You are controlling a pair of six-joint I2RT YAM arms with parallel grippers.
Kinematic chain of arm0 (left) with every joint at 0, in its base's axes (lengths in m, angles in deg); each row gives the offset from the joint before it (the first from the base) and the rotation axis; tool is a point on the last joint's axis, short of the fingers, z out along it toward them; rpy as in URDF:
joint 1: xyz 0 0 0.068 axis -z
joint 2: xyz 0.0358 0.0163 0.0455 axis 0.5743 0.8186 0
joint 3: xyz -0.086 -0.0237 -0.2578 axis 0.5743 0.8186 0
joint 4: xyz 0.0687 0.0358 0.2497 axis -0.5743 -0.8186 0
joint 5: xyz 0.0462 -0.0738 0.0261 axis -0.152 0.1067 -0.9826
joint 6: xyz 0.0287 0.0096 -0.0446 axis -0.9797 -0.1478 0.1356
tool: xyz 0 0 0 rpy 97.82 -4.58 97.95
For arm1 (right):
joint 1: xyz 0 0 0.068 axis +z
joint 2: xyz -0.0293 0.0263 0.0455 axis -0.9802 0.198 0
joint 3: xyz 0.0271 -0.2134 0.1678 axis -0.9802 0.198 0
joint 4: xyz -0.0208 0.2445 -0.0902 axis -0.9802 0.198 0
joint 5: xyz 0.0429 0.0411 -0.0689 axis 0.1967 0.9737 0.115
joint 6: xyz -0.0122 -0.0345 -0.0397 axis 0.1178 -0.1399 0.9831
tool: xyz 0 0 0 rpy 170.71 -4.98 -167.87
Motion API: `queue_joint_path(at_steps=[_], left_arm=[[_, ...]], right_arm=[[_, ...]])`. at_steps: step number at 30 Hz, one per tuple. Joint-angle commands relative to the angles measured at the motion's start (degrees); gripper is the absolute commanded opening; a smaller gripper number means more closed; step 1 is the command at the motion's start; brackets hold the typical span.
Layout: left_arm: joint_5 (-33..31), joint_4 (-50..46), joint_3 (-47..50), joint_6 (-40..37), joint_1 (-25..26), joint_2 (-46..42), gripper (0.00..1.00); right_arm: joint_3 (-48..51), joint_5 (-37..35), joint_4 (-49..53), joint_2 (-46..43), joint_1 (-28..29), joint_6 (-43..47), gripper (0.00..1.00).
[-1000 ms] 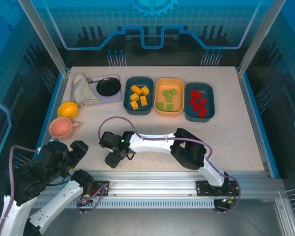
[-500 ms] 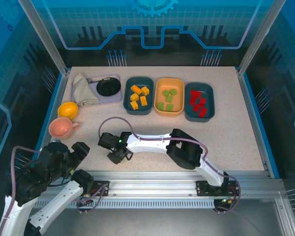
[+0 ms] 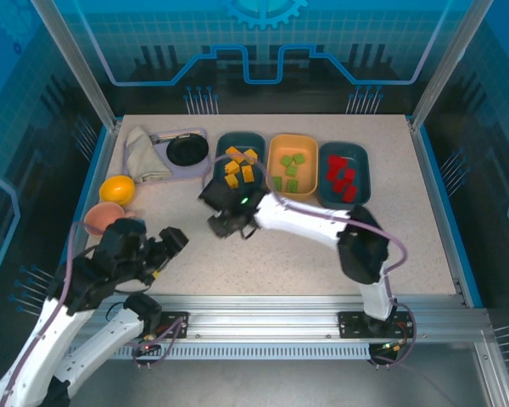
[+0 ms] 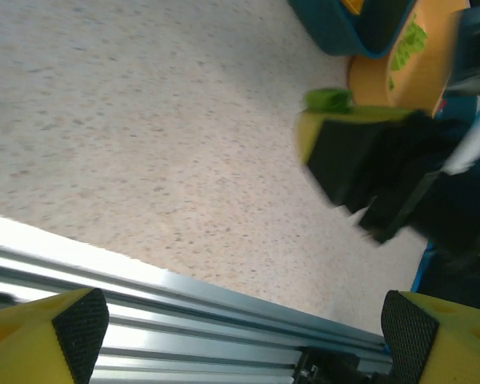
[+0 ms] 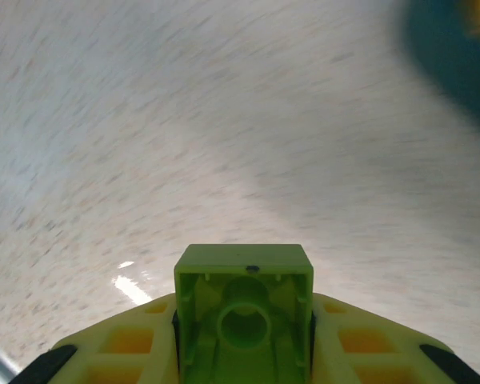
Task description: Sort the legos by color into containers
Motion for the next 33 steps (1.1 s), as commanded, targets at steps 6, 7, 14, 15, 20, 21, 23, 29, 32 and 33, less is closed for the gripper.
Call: queue_joint_path(at_steps=[6,7,14,15,20,21,23,29,32,33], left_arm=[[7.90,18.90,-0.90,-4.70,0.22,13.34,0.92],[8.49,20.45,-1.10,-4.91,0.22,14.89,0.92],[11.60,28.96,-5.64,-8.12,0.24,27.29,0.92],[11.76,29.97,-6.52,-8.43,0.31,29.25,0.93],[12.00,33.50,-10.23,-8.44,0.22,35.74,0.92],[12.01,33.89,-10.88,-8.45,0.22,36.59,0.92],[12.12,34.12,-11.91,-8.58,0.21,37.58,0.92],[11.96,33.11,-12.84,-9.25,0.22,37.77,0.92],[11.85,33.07,-11.91,-8.86,0.22,36.92,0.92],[11.85,33.07,-11.56,-8.72,0.16,36.62,0.92]], right_arm=[[1.55,-7.59,10.39,-4.21,-19.32,-1.99,0.29],[0.09,-7.99,11.86,-2.89,-20.92,-2.32,0.29],[-15.03,-11.35,19.46,12.24,-28.81,-5.38,0.31],[-17.93,-11.49,20.39,14.60,-29.36,-5.75,0.31],[-30.57,-13.31,26.00,25.21,-30.62,-8.33,0.32],[-32.91,-13.66,27.45,26.96,-30.89,-9.12,0.32],[-35.98,-14.07,29.26,29.48,-31.37,-10.51,0.32],[-36.90,-14.87,30.35,31.18,-32.15,-13.40,0.32],[-34.52,-14.88,28.99,29.95,-32.10,-13.94,0.32],[-33.82,-14.80,28.49,29.63,-32.16,-14.04,0.32]])
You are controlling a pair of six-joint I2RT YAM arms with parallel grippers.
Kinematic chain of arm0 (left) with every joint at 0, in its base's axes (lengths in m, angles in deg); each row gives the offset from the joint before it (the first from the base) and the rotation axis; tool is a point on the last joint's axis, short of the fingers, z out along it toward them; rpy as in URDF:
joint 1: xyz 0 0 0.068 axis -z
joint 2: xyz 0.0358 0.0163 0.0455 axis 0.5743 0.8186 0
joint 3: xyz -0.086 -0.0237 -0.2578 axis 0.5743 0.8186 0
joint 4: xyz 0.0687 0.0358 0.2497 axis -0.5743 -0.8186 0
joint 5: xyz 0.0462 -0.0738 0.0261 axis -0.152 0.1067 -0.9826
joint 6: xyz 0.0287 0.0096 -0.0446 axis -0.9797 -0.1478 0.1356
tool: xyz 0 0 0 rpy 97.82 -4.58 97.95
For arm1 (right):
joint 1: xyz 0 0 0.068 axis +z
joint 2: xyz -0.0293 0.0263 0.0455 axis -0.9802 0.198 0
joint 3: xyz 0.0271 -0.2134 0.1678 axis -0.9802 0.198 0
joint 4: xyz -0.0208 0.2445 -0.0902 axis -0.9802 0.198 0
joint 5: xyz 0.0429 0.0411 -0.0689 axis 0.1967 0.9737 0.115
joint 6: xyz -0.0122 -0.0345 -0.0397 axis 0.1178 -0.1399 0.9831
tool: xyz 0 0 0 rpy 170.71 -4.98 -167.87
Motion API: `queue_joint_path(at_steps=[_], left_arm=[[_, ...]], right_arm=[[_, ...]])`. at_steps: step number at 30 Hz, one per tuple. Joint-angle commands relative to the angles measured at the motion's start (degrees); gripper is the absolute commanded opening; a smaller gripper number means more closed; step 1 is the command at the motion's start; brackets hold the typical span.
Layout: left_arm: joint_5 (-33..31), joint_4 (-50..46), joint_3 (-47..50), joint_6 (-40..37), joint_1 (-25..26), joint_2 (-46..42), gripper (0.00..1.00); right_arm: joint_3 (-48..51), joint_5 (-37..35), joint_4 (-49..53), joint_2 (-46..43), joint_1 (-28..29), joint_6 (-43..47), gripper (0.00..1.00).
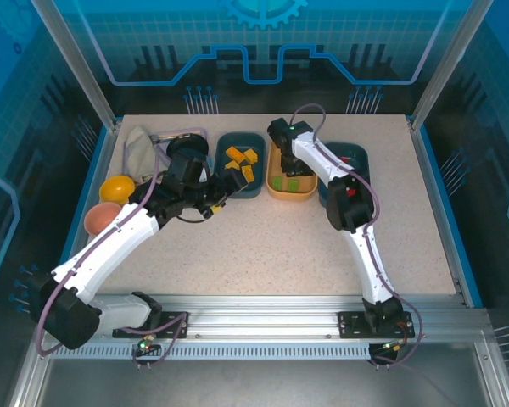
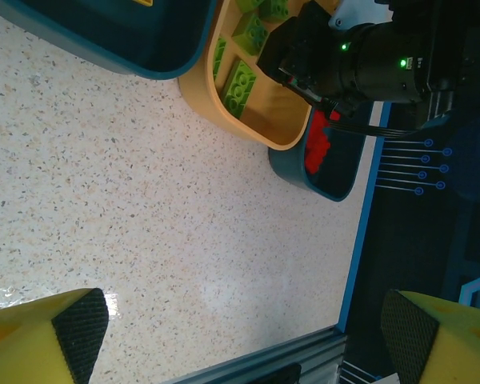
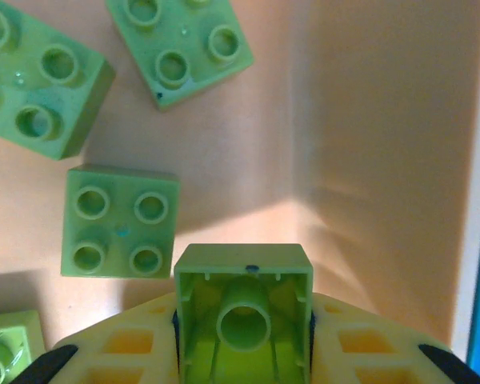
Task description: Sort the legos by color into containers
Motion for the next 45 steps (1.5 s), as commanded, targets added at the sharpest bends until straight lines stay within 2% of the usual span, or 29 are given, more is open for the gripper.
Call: queue_joint_path(at_steps=[1,10,18,23,31,35,36,37,41,45], left_arm=[[1.16,0.00,0.03,-0.75,0.22,-1.64,0.92],[1.15,-0.53,0.41,-0.67,0.20,-2.61,0.92],[-1.71,-5.30,-0.34,-1.22,0.22,-4.66,0.92],[-4.30,-11.53,-2.27,-2.01,-0.53,-6.00,0.92],[-4.60,-18.74,-1.83,-6.00,-3.77,-10.96,0.93],[-3.09,-20.80,0.30,-10.26,-4.25,-14.03,0.95],[-2.24,-20.94,1.10,-11.50,-4.33,-14.66,0.96],[-1.58,-20.95,1.77,-12.69,-4.40,-15.11,0.97],[-2.48,-21.29,4.24,-16.41,-4.38,-17.17,0.99],[-7.37,-20.82,4.30,-21.20,-4.28,-17.28,0.99]], right_arm=[[1.64,-0.98,0.82,-1.00,-0.62,-2.25,0.33],[1.42,3.45,-1.09,-0.46,-0.98,-1.25,0.56],[2.07,3.75,-4.26,-8.20,1.03,0.49,0.60],[11.70,1.86,-8.71,-21.75,3.01,1.68,0.59],[49.27,3.33,-21.62,-56.04,5.43,6.30,0.63],[67.25,7.58,-24.11,-75.35,6.41,8.27,0.74],[71.35,9.34,-23.76,-80.47,6.58,8.64,0.93],[73.93,10.48,-23.38,-83.47,6.51,8.78,1.00],[82.78,11.58,-21.36,-96.72,6.59,8.19,1.00],[84.54,0.78,-17.97,-100.41,5.77,1.46,1.00]])
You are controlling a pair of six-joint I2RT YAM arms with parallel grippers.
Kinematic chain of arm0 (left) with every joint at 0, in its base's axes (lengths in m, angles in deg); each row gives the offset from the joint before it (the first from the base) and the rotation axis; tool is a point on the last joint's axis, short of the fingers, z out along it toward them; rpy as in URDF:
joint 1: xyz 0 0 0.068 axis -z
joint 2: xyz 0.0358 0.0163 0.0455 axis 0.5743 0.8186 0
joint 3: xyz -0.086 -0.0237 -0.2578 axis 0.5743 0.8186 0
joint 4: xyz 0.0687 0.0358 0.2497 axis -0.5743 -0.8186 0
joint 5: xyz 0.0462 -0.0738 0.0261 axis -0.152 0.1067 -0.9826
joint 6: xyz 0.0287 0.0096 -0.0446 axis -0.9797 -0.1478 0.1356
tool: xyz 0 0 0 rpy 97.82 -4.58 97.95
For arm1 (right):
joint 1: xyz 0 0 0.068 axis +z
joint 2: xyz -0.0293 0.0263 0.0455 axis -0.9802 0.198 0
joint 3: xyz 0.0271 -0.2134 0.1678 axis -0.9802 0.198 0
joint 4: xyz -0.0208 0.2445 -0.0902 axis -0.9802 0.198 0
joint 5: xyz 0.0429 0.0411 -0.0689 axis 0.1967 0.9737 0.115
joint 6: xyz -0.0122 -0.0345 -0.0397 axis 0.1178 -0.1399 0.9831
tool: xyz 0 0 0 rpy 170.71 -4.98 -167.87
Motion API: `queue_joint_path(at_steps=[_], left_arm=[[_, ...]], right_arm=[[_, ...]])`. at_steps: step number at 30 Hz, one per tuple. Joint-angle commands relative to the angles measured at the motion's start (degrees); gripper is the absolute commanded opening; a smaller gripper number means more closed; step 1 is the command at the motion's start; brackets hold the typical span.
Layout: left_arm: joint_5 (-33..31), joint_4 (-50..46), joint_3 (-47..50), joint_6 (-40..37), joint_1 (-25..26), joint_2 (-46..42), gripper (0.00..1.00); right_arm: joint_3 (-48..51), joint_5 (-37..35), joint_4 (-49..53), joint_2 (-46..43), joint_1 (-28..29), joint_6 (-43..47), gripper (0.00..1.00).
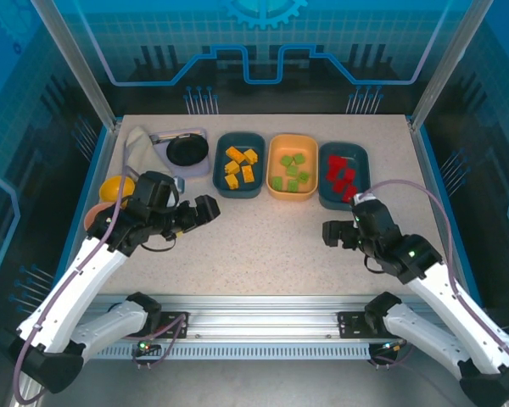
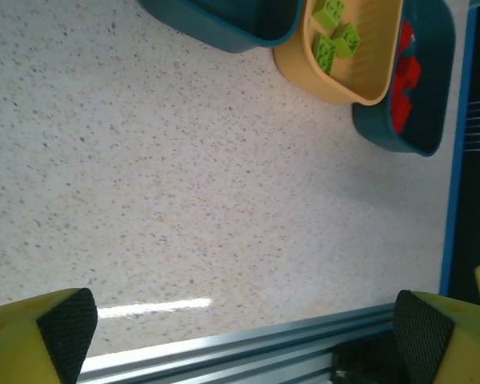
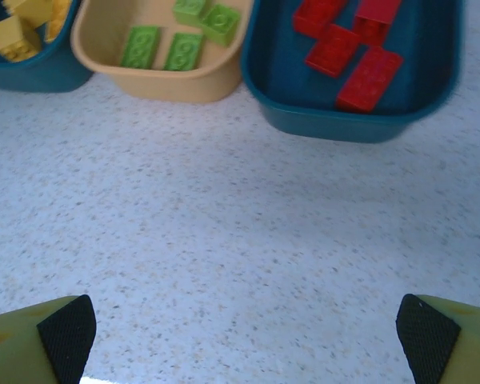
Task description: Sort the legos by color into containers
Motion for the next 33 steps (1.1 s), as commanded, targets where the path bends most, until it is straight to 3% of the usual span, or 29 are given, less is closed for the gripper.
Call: queue_joint_path(at_steps=[1,5,9,11,12,15,20,27,32,33], left_arm=[[-6.73,-1.94,-0.16,-6.47,-0.44,-0.02,0.99],[-24.41,-3.57,-1.84,-5.93,-0.53,2.17,0.99],[-36.28,11.17,6.27,-24.04,-0.73,2.14,0.99],[-39.45,20.45,12.07,-31.43,-2.56,2.44,0.99],[-38.01,24.31,14.56,-32.89,-4.86,3.20,0.99],[-29.43,35.22,21.32,-34.80,-12.54,5.80,0.99],[-22.66,56.80,29.93,-36.67,-18.96,12.00,0.99],[-17.66,75.56,30.46,-38.72,-20.82,26.07,0.99],[-14.66,80.46,28.48,-39.57,-23.32,31.96,0.99],[-13.01,80.11,28.53,-39.28,-23.88,32.04,0.99]], right_arm=[[0.81,-8.48,1.36,-0.16,-0.63,-4.81,1.00],[5.21,-11.53,-10.84,-1.55,-3.66,3.10,1.00],[13.80,-18.45,-27.22,-2.75,-7.56,14.31,1.00],[18.75,-16.95,-35.87,-1.34,-10.95,18.86,1.00],[21.50,-12.77,-40.61,0.03,-13.85,20.95,1.00],[25.74,-9.02,-48.20,4.51,-18.46,22.78,1.00],[30.60,-2.12,-62.37,10.54,-23.51,23.82,1.00],[30.48,6.41,-79.03,20.55,-28.60,26.46,1.00],[29.44,12.12,-89.37,28.74,-33.69,25.29,1.00],[27.58,13.33,-87.43,29.99,-34.47,24.33,1.00]])
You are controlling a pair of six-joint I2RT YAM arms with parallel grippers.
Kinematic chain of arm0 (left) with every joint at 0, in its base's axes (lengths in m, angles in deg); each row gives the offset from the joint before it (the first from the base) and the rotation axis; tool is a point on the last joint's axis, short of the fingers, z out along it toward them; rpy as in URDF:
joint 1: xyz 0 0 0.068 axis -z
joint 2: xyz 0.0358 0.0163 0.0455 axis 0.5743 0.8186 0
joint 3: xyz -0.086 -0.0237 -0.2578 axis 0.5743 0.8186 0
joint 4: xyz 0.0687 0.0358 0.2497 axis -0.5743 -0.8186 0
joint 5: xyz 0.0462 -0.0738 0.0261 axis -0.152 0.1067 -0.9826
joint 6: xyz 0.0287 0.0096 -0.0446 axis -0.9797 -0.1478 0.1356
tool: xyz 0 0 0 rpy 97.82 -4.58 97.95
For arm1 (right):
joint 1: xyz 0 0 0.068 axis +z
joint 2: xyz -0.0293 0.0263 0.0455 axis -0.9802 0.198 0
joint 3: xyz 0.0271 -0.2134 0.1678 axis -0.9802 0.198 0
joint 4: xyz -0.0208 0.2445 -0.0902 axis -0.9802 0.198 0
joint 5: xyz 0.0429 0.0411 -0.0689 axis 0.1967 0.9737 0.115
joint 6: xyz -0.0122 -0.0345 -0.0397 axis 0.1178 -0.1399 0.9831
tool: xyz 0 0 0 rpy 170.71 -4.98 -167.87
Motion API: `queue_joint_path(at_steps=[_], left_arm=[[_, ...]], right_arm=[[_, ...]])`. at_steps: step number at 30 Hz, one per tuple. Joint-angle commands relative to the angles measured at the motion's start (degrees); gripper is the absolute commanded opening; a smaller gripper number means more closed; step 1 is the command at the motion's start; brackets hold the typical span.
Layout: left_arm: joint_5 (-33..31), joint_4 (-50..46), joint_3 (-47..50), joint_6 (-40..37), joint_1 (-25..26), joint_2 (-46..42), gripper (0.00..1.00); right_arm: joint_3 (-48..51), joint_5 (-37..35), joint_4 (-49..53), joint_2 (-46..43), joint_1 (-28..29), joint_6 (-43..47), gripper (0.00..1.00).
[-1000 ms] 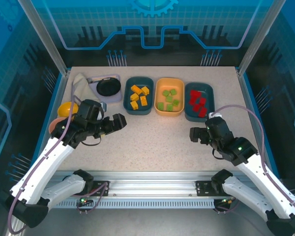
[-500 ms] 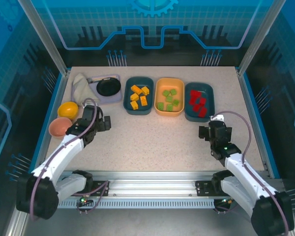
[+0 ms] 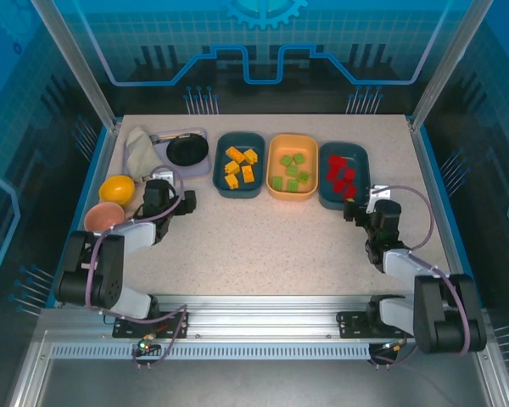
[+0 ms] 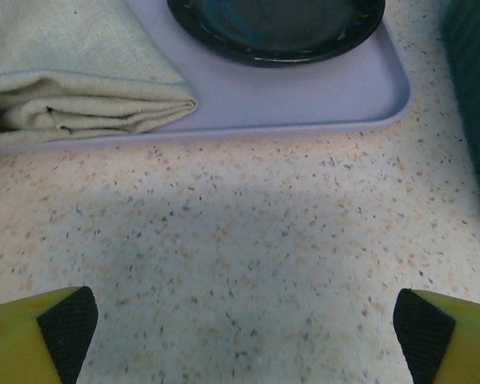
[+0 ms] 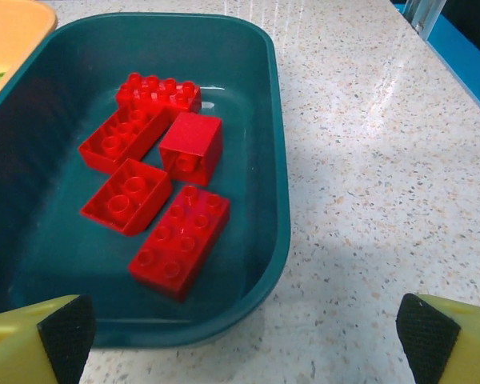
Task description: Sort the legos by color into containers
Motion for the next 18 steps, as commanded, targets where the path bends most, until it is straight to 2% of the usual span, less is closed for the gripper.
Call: queue_joint_path(at_steps=[1,3,5,7,9,12,13,14,15,18], left_arm=[[5.41,8.81,-0.23,-1.01,-2.28,1.06,0.99],[6.18,14.63,3.78,-1.37,-2.29,-0.06,0.99],[5.88,23.89,7.59,-1.36,-2.29,1.75,0.99],[5.99,22.50,7.48,-1.47,-2.21,1.46,0.99],[5.88,23.25,7.76,-1.62,-2.07,1.59,0.99],[5.82,23.44,7.65,-1.62,-2.02,1.69,0.99],[5.83,23.21,7.64,-1.59,-2.02,1.73,0.99],[5.78,23.20,7.66,-1.54,-2.05,1.71,0.99],[5.87,23.30,7.71,-1.58,-2.11,1.69,0.99],[5.83,23.21,7.59,-1.62,-2.06,1.75,0.99]], right_arm=[[-3.49,6.24,-7.28,3.89,-2.62,-1.27,1.00],[-3.71,7.99,-9.41,6.30,-2.88,-2.51,1.00],[-2.10,8.37,-16.41,9.50,-2.18,-2.19,1.00],[-2.86,7.64,-14.66,9.46,-1.08,-1.06,1.00],[-1.24,8.59,-18.58,10.40,-0.33,0.29,1.00],[1.59,8.21,-31.93,17.65,0.38,0.88,1.00],[0.28,8.67,-29.28,16.55,0.39,0.98,1.00],[-1.97,8.34,-20.78,14.86,0.60,0.96,1.00],[-2.30,8.18,-22.68,16.66,1.08,1.66,1.00],[-5.66,4.47,-17.17,17.05,3.32,2.96,1.00]])
